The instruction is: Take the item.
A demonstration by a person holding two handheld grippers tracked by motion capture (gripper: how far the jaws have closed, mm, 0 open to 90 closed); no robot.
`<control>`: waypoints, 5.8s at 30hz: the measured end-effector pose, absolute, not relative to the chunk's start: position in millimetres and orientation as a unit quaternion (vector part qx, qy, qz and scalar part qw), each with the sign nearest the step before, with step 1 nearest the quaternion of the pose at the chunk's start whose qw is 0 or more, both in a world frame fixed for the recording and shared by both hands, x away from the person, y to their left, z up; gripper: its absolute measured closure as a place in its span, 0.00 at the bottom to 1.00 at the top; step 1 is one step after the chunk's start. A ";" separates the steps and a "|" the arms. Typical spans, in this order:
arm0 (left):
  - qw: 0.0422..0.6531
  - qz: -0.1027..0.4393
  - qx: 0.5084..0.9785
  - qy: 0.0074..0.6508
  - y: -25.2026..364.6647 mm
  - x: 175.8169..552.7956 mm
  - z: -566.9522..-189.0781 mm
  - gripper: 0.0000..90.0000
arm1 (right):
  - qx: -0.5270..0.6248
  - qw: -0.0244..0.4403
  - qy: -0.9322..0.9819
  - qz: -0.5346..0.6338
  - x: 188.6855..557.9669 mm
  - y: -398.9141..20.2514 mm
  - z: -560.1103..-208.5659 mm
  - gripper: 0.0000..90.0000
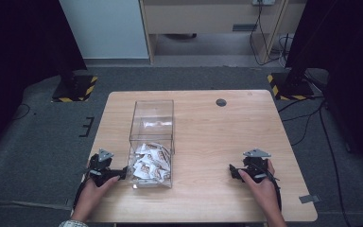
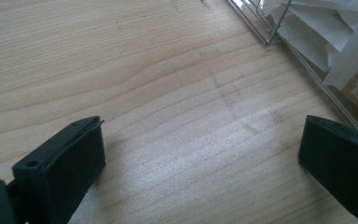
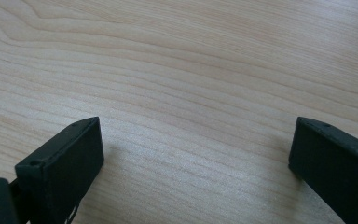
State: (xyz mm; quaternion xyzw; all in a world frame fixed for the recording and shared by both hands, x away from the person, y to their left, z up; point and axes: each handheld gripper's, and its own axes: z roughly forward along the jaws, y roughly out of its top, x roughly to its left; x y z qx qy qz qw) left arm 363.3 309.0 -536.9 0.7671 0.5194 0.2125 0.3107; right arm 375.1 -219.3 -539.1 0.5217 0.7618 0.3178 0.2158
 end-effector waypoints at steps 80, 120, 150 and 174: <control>0.311 0.211 0.769 0.516 309.4 362.6 -536.9 0.00 | 0.434 0.189 0.814 0.337 376.0 -158.4 -452.9 0.14; 0.312 0.210 0.770 0.516 309.5 362.7 -536.9 0.00 | 0.366 0.186 0.836 0.363 384.4 -104.3 -406.3 0.38; 0.312 0.210 0.770 0.516 309.6 362.8 -536.9 0.00 | 0.312 0.167 0.850 0.390 382.0 -55.1 -383.7 0.57; 0.312 0.210 0.770 0.516 309.6 362.8 -536.9 0.00 | 0.291 0.150 0.854 0.403 379.4 -29.9 -381.1 0.62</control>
